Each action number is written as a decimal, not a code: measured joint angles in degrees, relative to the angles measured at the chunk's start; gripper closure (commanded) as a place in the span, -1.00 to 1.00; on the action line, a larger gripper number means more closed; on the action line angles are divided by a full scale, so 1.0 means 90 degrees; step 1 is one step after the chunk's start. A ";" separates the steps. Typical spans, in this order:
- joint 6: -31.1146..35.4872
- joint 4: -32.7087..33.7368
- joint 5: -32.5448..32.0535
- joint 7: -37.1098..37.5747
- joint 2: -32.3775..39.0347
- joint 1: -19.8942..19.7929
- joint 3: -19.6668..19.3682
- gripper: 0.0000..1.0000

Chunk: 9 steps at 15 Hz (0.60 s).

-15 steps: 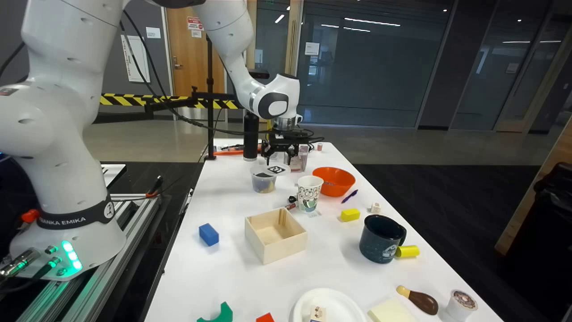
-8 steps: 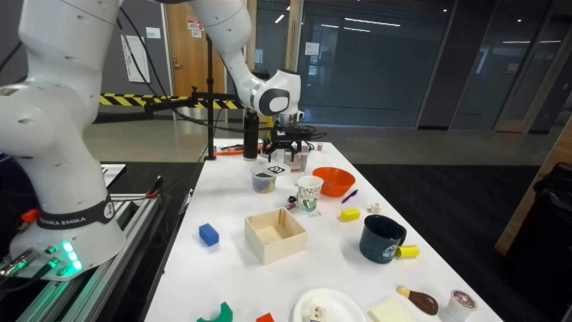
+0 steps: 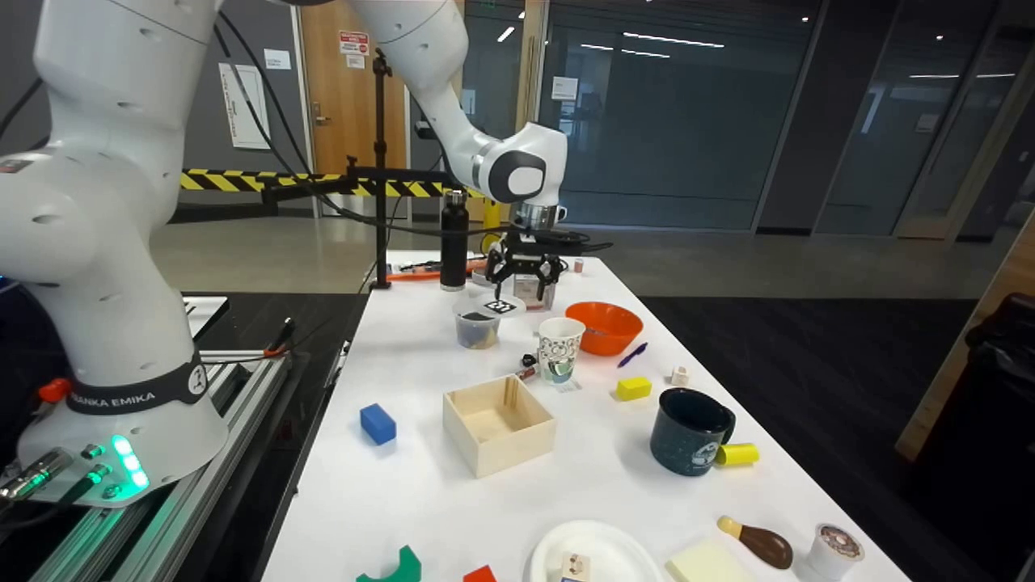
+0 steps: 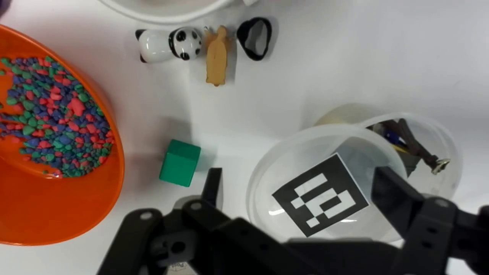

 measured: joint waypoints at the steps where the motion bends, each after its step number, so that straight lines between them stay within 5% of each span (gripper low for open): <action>1: -0.0108 0.0068 -0.0022 -0.0023 0.0007 0.0004 -0.0008 -1.00; 9: -0.0163 0.0359 -0.0045 -0.0090 0.0280 0.0089 -0.0008 -1.00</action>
